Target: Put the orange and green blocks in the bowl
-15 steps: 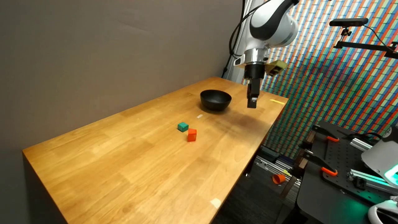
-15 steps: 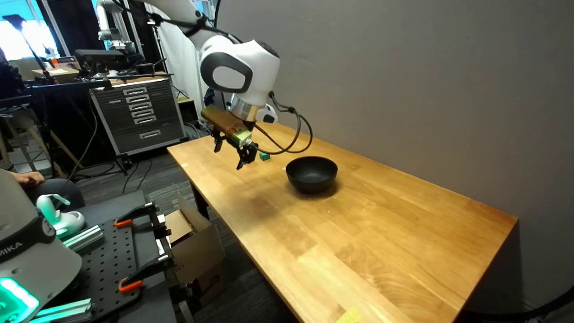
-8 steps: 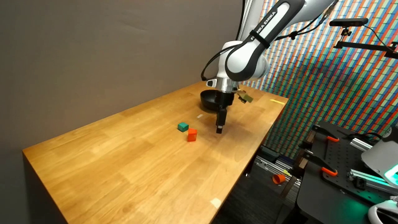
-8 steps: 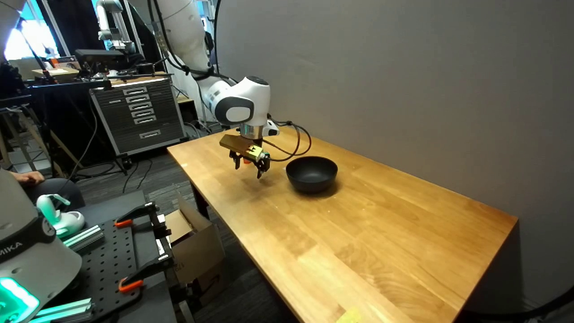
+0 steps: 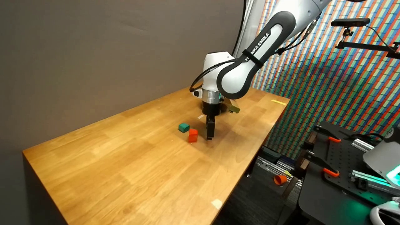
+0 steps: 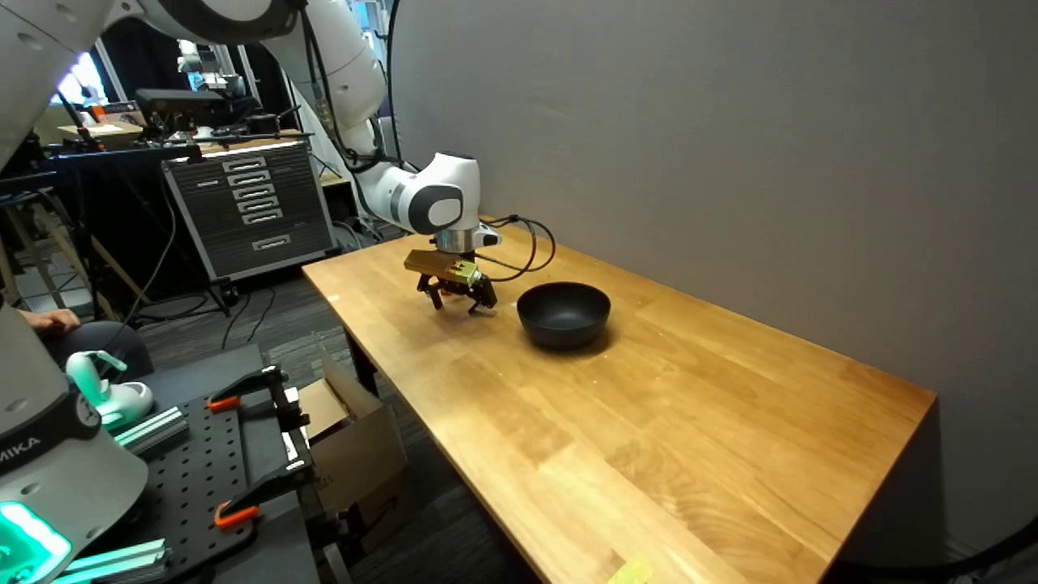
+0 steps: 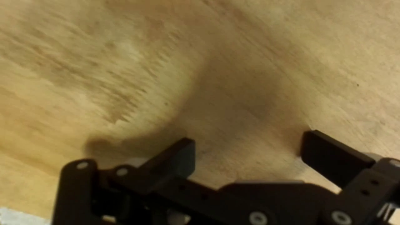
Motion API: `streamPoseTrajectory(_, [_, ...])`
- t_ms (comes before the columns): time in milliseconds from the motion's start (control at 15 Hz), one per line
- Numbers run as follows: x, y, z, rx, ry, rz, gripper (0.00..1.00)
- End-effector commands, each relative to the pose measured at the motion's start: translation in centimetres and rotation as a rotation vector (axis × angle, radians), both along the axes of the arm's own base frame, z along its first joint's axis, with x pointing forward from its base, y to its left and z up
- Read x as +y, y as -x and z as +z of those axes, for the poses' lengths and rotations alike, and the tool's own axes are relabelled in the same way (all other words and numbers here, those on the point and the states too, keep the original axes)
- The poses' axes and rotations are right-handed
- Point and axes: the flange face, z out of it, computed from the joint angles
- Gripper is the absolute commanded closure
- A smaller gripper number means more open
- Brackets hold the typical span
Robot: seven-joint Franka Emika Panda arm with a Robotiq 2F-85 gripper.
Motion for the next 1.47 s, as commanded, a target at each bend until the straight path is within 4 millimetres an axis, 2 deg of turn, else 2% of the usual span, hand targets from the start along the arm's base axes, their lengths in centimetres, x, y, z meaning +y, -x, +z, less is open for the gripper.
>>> streamPoseTrajectory(0, [3.2,-1.0,-0.5,0.003,0.038,0.016,0.00])
streamPoseTrajectory(200, [5.4,-0.9,-0.1,0.008,0.061,0.049,0.00])
streamPoseTrajectory(533, [7.7,-0.7,0.4,-0.007,0.100,0.104,0.00])
streamPoseTrajectory(1133, [9.6,-1.8,1.6,-0.078,0.107,0.165,0.00])
streamPoseTrajectory(1200, [9.7,-1.9,1.7,-0.082,0.115,0.172,0.25])
streamPoseTrajectory(1267, [9.8,-2.1,1.8,-0.093,0.121,0.176,0.26])
streamPoseTrajectory(1400, [10.0,-2.3,2.1,-0.103,0.122,0.181,0.41])
